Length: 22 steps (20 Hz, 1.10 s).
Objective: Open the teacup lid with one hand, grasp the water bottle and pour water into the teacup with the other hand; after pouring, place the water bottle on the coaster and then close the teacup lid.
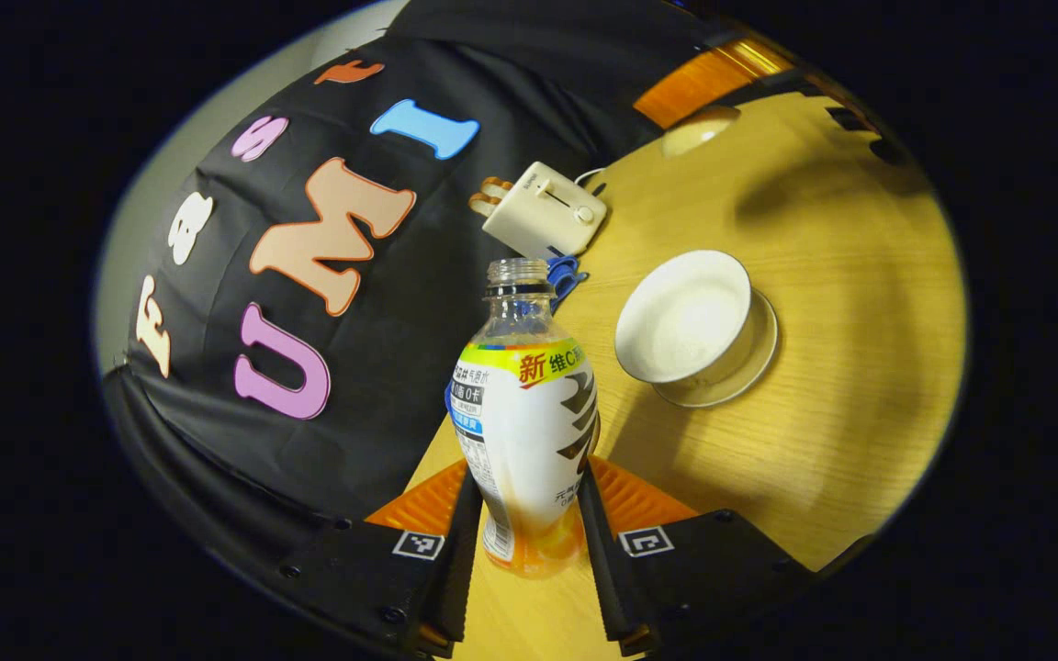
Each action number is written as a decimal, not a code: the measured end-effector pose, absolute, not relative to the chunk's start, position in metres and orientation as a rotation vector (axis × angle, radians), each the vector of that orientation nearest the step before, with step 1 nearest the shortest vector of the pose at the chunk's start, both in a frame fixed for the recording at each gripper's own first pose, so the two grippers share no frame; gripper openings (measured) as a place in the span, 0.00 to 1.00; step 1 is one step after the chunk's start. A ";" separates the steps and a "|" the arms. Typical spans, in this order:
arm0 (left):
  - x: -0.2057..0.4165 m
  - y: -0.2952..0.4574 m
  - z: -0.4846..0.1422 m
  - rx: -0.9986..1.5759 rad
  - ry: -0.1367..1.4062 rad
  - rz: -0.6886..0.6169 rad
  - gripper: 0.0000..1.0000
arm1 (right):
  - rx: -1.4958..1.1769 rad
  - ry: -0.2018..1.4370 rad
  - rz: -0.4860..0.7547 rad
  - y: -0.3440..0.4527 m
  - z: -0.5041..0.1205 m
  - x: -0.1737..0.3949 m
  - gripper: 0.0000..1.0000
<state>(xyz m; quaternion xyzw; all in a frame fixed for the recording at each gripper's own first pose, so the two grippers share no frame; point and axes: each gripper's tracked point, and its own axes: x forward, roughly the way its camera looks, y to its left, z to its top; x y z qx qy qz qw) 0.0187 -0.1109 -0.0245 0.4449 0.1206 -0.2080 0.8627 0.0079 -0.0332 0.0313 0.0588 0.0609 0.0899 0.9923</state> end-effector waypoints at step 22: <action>0.114 -0.125 0.014 0.041 0.151 -0.339 0.56 | 0.092 0.142 0.174 -0.032 0.018 0.016 0.32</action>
